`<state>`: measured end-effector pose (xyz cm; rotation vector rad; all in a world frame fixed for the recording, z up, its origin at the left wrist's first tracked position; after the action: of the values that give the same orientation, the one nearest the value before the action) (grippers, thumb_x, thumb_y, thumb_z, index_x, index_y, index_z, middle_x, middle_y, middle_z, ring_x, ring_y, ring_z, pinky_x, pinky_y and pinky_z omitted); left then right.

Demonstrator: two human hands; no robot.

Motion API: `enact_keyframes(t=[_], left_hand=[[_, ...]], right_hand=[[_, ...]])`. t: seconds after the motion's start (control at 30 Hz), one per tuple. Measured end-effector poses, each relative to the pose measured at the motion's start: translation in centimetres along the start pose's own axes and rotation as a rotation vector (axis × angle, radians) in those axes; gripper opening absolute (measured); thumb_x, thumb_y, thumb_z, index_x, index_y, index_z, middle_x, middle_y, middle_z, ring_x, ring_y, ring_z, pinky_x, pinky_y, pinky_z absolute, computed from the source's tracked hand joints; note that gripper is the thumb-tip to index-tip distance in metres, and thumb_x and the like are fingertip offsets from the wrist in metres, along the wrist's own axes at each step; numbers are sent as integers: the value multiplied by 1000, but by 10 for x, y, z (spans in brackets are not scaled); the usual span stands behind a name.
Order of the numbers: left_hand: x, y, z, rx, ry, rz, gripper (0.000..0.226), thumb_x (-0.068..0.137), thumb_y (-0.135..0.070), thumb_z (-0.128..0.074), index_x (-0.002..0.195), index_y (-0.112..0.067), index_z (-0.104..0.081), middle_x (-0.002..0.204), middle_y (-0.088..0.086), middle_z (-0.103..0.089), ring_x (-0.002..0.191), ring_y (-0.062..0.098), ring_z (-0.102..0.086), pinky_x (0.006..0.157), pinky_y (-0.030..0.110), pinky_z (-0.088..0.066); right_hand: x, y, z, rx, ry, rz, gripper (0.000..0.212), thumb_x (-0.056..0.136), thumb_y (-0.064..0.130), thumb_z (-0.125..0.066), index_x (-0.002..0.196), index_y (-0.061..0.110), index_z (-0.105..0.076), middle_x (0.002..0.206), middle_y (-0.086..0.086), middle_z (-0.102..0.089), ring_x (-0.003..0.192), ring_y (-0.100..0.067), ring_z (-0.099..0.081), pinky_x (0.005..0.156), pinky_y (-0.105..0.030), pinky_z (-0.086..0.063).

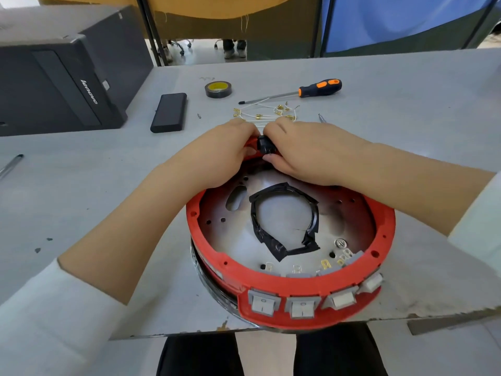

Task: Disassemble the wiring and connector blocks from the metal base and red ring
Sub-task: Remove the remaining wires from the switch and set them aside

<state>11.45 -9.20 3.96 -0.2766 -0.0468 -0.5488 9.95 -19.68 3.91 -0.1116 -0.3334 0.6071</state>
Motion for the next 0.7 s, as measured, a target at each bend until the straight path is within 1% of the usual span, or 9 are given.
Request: enact_keyframes(t=[0.07, 0.1, 0.17, 0.23, 0.37, 0.43, 0.5, 0.57, 0.7], left_hand=[[2, -1, -6, 90, 83, 0, 26, 98, -20, -40, 121, -10, -46, 124, 8, -46, 108, 29, -51, 90, 39, -38], [3, -1, -7, 122, 112, 21, 22, 99, -21, -40, 117, -9, -44, 123, 10, -46, 106, 31, -51, 87, 41, -40], [6, 1, -9, 173, 122, 83, 13, 99, -24, -39, 104, -12, -39, 116, 13, -53, 97, 30, -52, 77, 36, -38], [8, 0, -9, 231, 65, 109, 13, 98, -24, -38, 106, -13, -40, 112, 15, -57, 93, 32, -52, 71, 34, -34], [4, 1, -9, 203, -70, 86, 15, 96, -20, -39, 108, -13, -45, 114, 12, -57, 97, 35, -54, 69, 36, -36], [5, 3, -9, 167, -83, 86, 13, 95, -18, -40, 107, -15, -46, 112, 11, -58, 93, 34, -54, 68, 35, -34], [6, 4, -8, 152, -91, 88, 13, 94, -16, -41, 106, -16, -46, 110, 11, -59, 84, 31, -50, 66, 34, -32], [8, 4, -8, 141, -91, 87, 13, 93, -15, -41, 105, -17, -46, 108, 11, -60, 77, 27, -44, 65, 33, -31], [9, 7, -10, 103, -81, 97, 16, 92, -12, -40, 105, -18, -47, 107, 10, -60, 76, 27, -42, 64, 32, -31]], right_hand=[[2, 1, -1, -61, 17, 4, 39, 99, 43, -36, 117, 9, -40, 113, -13, -55, 91, -36, -59, 56, -34, -25], [4, 1, -2, -82, 23, 6, 40, 99, 43, -36, 119, 9, -40, 112, -14, -56, 89, -37, -60, 54, -33, -22], [7, 2, -4, -121, 25, 11, 42, 98, 44, -36, 121, 9, -40, 109, -16, -59, 85, -38, -61, 49, -33, -14], [9, 3, -5, -148, 27, 4, 43, 98, 44, -37, 122, 8, -41, 107, -17, -60, 82, -38, -61, 46, -32, -9], [12, 2, -9, -169, 40, -2, 43, 98, 44, -36, 122, 8, -41, 106, -18, -61, 83, -38, -62, 45, -31, -7], [13, 2, -10, -168, 34, 12, 44, 99, 43, -35, 122, 7, -41, 106, -18, -61, 83, -39, -62, 47, -32, -11], [13, 3, -11, -163, 28, 31, 44, 99, 43, -34, 122, 6, -41, 106, -19, -61, 83, -39, -62, 48, -32, -13], [13, 3, -11, -167, 25, 33, 43, 99, 43, -33, 121, 6, -41, 105, -18, -61, 82, -39, -62, 47, -32, -10], [11, 2, -9, -154, 21, 32, 42, 98, 42, -35, 119, 6, -42, 105, -18, -62, 81, -39, -62, 47, -33, -8]])
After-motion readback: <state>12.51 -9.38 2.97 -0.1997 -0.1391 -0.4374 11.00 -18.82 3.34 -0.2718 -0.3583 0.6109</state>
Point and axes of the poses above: each hand's wrist, its own x-axis towards the middle knuckle, its own z-axis out of the back of the hand, y = z × x, the point moved 7 cm from there along x, towards the middle knuckle
